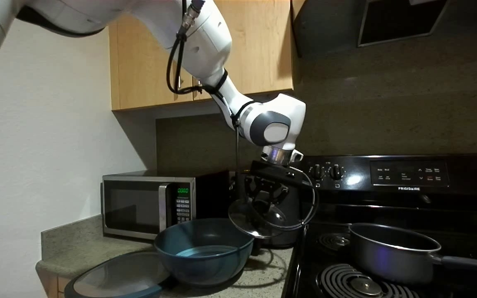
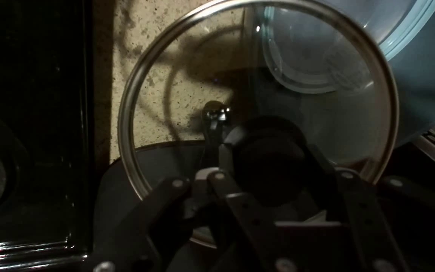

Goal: Remove the lid from the bowl and put it on the pan

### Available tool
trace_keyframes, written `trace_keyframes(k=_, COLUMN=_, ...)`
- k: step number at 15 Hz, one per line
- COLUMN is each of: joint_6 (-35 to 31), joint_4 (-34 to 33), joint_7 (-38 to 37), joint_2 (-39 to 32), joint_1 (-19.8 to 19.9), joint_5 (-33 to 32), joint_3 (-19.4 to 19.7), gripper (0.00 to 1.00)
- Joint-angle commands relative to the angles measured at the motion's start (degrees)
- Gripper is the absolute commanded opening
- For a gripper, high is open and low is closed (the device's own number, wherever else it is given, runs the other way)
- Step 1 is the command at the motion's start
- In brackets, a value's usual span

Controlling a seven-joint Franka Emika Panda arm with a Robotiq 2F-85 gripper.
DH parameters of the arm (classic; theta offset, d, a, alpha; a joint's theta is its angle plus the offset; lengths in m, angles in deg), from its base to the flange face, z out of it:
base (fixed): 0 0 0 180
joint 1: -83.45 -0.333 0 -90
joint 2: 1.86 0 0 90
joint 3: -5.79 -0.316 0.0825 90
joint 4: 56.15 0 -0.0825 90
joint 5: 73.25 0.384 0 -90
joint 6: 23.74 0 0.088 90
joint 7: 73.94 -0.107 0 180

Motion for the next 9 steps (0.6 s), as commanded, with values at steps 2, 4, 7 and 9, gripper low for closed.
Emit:
trace_keyframes(k=2, joint_6=0.68, joint_4=-0.44, joint_7=0.18, joint_2=-0.13, joint_1=-0.53, joint_5=-0.36, joint_3=0.66, gripper=0.23)
trace_keyframes(k=4, joint_6=0.41, joint_4=-0.47, joint_7=-0.67, joint_2=-0.89, joint_1=-2.82, joint_5=-2.9, joint_3=-0.39, gripper=0.23)
trace_keyframes(k=7, joint_6=-0.84, joint_4=3.9, joint_7=-0.91, joint_2=0.92, joint_1=-7.21, joint_5=-9.89, joint_3=-1.82, gripper=0.23)
trace_keyframes(k=9, joint_6=-1.12, joint_4=4.89, joint_7=-1.7, joint_2=0.85, joint_1=-10.02, joint_5=-14.54, joint_3=-2.69, gripper=0.23)
